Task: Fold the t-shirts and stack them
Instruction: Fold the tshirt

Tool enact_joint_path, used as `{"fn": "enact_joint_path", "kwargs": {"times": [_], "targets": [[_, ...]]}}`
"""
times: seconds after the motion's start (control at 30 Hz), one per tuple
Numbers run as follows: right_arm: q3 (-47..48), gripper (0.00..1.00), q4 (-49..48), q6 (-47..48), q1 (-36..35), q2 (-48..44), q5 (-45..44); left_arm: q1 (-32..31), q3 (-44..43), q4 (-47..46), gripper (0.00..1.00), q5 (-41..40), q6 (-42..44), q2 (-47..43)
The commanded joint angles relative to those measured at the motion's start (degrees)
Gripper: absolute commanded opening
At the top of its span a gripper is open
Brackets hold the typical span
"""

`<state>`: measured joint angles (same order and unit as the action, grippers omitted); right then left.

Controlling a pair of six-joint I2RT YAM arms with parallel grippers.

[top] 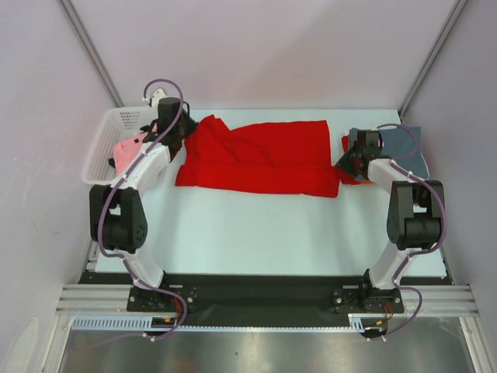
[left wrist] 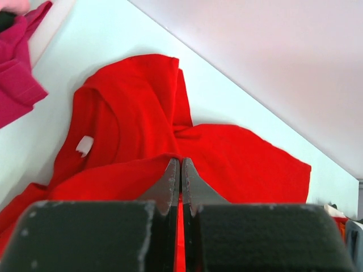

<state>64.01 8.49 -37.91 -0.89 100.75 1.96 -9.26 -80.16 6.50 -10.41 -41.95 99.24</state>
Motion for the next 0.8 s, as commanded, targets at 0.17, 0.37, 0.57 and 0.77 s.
{"fn": "enact_joint_path", "kwargs": {"times": [0.17,0.37,0.57,0.77], "targets": [[3.31,0.00,-3.04,-0.50,0.27,2.17,-0.38,-0.15,-10.44,-2.99,0.00,3.29,-0.32,11.04],[3.85,0.57,0.47,-0.15,-2.00,-0.70,-4.13,-0.23,-19.38,2.26,0.45,3.65,0.81,16.68],[-9.75,0.54,-4.18,-5.57,-6.58,-13.72,-10.83,-4.10,-12.60,7.21,0.87,-3.46,3.55,7.04],[-25.65,0.42,-11.56,-15.25,-10.44,-25.06,-15.56,-6.30,6.72,2.21,0.93,-3.39,-0.66,-10.19]]}}
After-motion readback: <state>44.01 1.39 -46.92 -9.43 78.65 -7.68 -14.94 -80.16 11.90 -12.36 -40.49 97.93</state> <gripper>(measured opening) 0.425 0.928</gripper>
